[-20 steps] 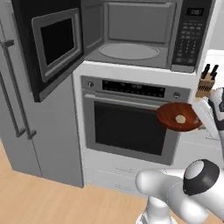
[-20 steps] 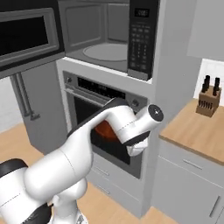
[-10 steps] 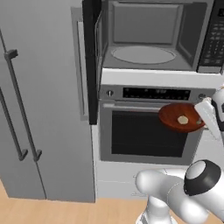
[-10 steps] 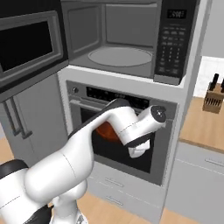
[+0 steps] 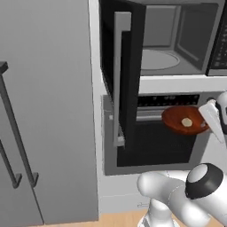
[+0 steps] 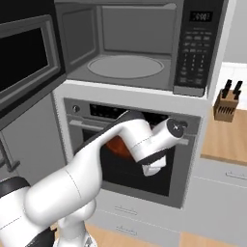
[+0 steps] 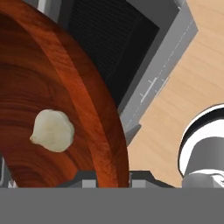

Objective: Pick the garlic from the sink and place it in the bowl. Then pick the bowl and place it in the microwave. Then close the microwave door and press the start button.

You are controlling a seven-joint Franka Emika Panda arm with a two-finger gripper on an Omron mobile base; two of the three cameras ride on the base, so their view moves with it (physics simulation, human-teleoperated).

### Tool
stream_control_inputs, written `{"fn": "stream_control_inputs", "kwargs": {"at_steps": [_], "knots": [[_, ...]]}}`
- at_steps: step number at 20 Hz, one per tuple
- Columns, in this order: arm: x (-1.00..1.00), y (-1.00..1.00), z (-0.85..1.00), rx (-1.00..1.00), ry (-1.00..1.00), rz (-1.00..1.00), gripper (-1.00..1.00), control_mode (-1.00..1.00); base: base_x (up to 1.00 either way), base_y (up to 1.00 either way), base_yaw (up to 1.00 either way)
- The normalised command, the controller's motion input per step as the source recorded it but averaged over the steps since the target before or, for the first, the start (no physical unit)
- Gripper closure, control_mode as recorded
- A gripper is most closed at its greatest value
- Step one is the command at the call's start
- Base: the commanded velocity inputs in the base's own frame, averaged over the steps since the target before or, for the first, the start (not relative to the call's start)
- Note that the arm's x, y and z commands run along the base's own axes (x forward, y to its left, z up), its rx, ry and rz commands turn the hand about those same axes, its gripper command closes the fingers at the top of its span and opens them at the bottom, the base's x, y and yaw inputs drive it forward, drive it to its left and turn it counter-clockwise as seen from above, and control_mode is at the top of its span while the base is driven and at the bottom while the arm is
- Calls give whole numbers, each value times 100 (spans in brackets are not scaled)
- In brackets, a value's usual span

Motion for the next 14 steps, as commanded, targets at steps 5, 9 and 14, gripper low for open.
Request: {"fn": "stream_control_inputs", "kwargs": {"at_steps": [5,9,14], "knots": [[0,0,0,0,0,0,100,100,49,16,-15],[0,0,0,0,0,0,100,100,50,-6,-5],[0,0,0,0,0,0,100,100,14,-1,0]]}}
